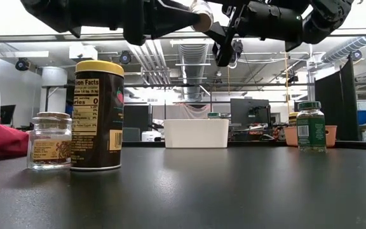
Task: Sort spices by type
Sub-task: Put the top transparent spice bottle into the yellow bin
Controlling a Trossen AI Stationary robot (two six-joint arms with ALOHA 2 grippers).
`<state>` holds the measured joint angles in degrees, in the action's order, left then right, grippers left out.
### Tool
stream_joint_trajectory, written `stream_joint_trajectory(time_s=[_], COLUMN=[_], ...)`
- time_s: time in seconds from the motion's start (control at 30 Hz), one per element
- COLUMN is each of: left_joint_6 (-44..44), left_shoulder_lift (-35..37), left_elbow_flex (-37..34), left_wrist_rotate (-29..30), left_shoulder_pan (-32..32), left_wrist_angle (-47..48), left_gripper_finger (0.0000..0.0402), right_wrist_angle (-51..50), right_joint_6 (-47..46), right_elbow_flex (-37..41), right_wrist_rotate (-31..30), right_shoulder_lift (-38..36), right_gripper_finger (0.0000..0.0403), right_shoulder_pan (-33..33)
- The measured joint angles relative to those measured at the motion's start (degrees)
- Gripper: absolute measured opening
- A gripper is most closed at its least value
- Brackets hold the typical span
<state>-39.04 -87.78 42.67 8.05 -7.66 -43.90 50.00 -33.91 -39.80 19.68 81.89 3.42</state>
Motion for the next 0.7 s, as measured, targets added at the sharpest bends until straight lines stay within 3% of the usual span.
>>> stream_joint_trajectory(time_s=[0.27, 0.47, 0.6, 0.7], left_joint_6=[-2.96, -2.81, -1.23, 2.72], left_shoulder_lift=[-2.61, -2.61, -2.61, -2.61], left_elbow_flex=[3.54, 3.34, 3.26, 3.25], left_wrist_rotate=[-0.14, 0.0, 0.0, 0.08], left_shoulder_pan=[0.02, -0.04, -0.04, -0.04], left_wrist_angle=[1.51, 1.58, 1.57, 1.39], left_gripper_finger=[0.0304, 0.0251, 0.0248, 0.0248], right_wrist_angle=[-0.16, -0.4, -0.49, -0.46], right_joint_6=[-1.52, -2.12, -2.19, -0.75], right_elbow_flex=[-0.21, -0.21, -0.21, -0.21], right_wrist_rotate=[0.02, 0.03, -0.02, -0.22], right_shoulder_lift=[-0.02, -0.02, -0.02, -0.02], right_gripper_finger=[0.0181, 0.0181, 0.0183, 0.0232], right_shoulder_pan=[0.0, 0.0, 0.0, 0.0])
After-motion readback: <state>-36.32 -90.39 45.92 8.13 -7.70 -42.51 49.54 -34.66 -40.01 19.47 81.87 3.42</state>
